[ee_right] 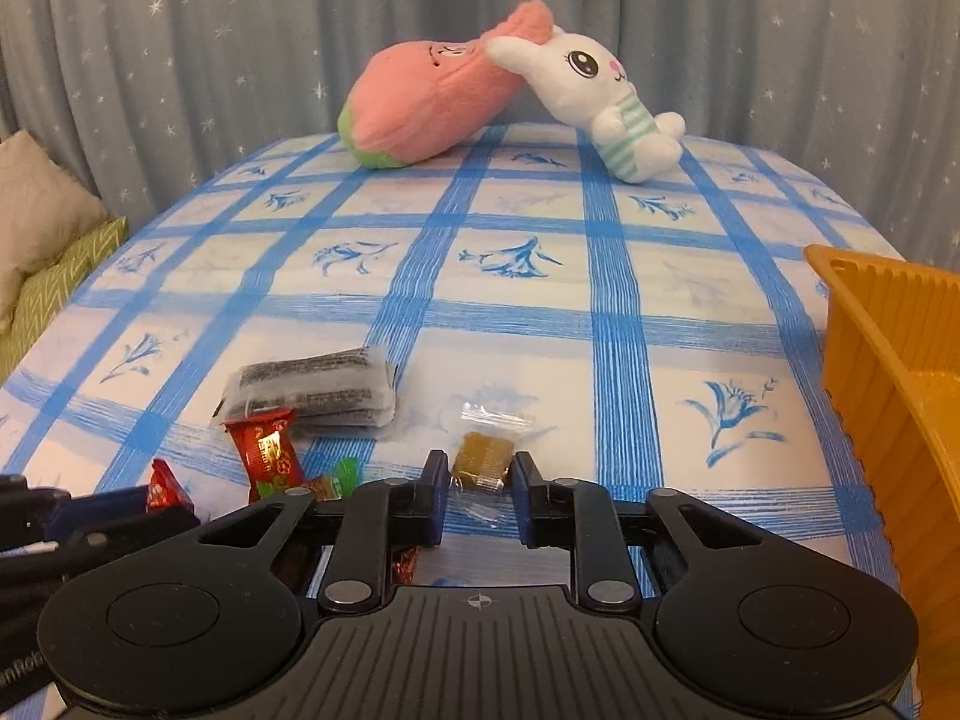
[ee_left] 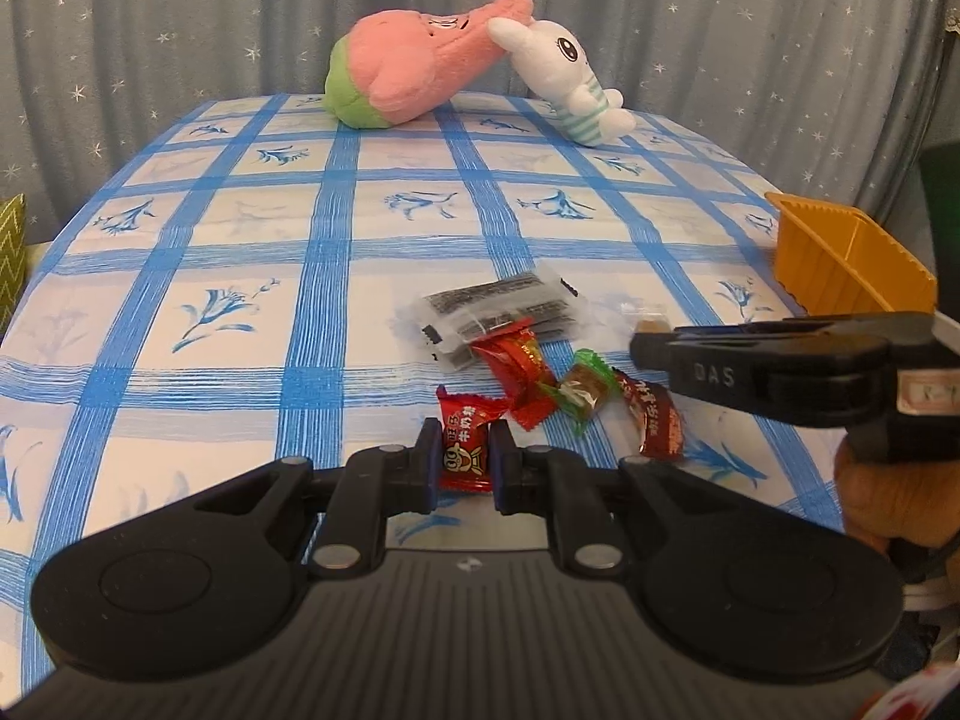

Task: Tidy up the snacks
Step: 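Grasp a red candy with the left gripper while the right grasps the clear packet, then carry the red candy and clear packet over the orange tray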

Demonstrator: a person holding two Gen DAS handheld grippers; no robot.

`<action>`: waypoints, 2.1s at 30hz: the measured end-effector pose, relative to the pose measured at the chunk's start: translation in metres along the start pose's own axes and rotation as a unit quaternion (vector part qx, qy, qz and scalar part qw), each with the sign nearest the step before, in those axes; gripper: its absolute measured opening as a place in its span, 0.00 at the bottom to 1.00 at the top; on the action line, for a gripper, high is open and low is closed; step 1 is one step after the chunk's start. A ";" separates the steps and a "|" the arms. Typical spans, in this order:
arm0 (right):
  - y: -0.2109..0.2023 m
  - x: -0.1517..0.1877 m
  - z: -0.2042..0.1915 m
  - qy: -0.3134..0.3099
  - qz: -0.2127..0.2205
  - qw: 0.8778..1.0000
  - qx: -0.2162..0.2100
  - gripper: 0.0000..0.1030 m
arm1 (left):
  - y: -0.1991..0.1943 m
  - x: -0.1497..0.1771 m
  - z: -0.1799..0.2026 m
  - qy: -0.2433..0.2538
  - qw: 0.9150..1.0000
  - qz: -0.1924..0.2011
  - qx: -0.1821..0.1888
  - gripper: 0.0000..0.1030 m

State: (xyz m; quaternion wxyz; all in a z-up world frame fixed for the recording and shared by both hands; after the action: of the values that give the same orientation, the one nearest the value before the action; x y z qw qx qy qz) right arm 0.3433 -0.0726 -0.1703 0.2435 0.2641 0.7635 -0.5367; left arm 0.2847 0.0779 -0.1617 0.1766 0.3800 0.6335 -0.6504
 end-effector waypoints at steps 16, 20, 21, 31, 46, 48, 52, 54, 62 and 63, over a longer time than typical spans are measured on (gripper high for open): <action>-0.090 0.026 0.020 0.014 -0.001 1.000 -0.001 0.21 | -0.049 -0.011 0.020 -0.024 1.000 0.015 -0.014 0.14; -0.122 0.035 0.027 0.019 0.000 1.000 0.000 0.21 | -0.078 -0.015 0.036 -0.028 0.999 0.022 -0.018 0.14; -0.131 0.038 0.029 0.019 0.001 1.000 0.001 0.21 | -0.086 -0.016 0.040 -0.029 0.999 0.024 -0.019 0.14; -0.209 0.053 0.045 0.024 0.021 0.999 -0.002 0.21 | -0.147 -0.014 0.077 -0.043 0.998 0.030 -0.022 0.14; -0.271 0.062 0.085 0.050 0.044 0.998 0.012 0.21 | -0.174 -0.020 0.142 -0.051 0.998 0.032 0.031 0.14; -0.275 0.062 0.091 0.054 0.047 0.997 0.016 0.21 | -0.175 -0.023 0.151 -0.043 0.998 0.033 0.035 0.14; -0.283 0.061 0.105 0.066 0.052 0.996 0.024 0.21 | -0.174 -0.030 0.169 -0.030 0.998 0.036 0.045 0.14; -0.287 0.060 0.112 0.073 0.054 0.996 0.028 0.21 | -0.173 -0.033 0.177 -0.023 0.998 0.036 0.050 0.14; -0.294 0.056 0.131 0.087 0.062 0.994 0.039 0.21 | -0.167 -0.043 0.202 -0.003 0.997 0.035 0.064 0.14; -0.295 0.055 0.134 0.089 0.063 0.993 0.040 0.21 | -0.167 -0.044 0.205 -0.001 0.997 0.035 0.066 0.14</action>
State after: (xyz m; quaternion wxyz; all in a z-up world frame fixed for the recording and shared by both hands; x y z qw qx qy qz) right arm 0.1180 -0.2753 -0.0438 0.1974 0.3679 0.7417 -0.5249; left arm 0.1391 -0.1070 -0.0339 0.1745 0.4116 0.5755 -0.6848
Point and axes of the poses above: each gripper's, at about its wrist camera, not at the fingertips, and y roughly the way its jaws point, z to its right, x to its underside, the point moved 4 cm from there along y, roughly the way its jaws point, and after that the axes turned 15 degrees about y, right-handed, at the moved point
